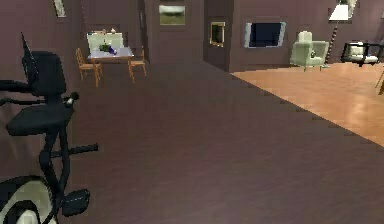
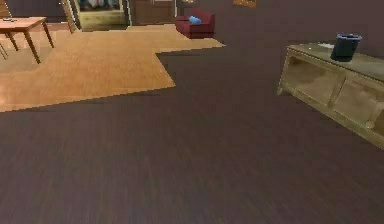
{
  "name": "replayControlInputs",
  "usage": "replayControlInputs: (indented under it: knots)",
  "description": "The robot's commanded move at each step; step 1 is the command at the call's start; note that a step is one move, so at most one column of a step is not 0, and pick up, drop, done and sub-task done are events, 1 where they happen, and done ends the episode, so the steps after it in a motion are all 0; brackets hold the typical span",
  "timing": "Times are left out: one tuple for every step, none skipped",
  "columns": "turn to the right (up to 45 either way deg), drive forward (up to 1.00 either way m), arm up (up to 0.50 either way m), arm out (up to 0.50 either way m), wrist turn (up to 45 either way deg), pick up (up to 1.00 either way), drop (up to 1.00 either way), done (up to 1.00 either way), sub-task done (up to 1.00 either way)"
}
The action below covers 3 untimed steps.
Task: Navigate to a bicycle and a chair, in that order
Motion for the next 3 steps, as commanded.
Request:
replayControlInputs:
  knots:
    - [18.0,0.00,0.00,0.00,0.0,0.00,0.00,0.00,0.00]
    - [0.0,0.30,0.00,0.00,0.0,0.00,0.00,0.00,0.00]
    - [-27.0,0.00,0.00,0.00,0.0,0.00,0.00,0.00,0.00]
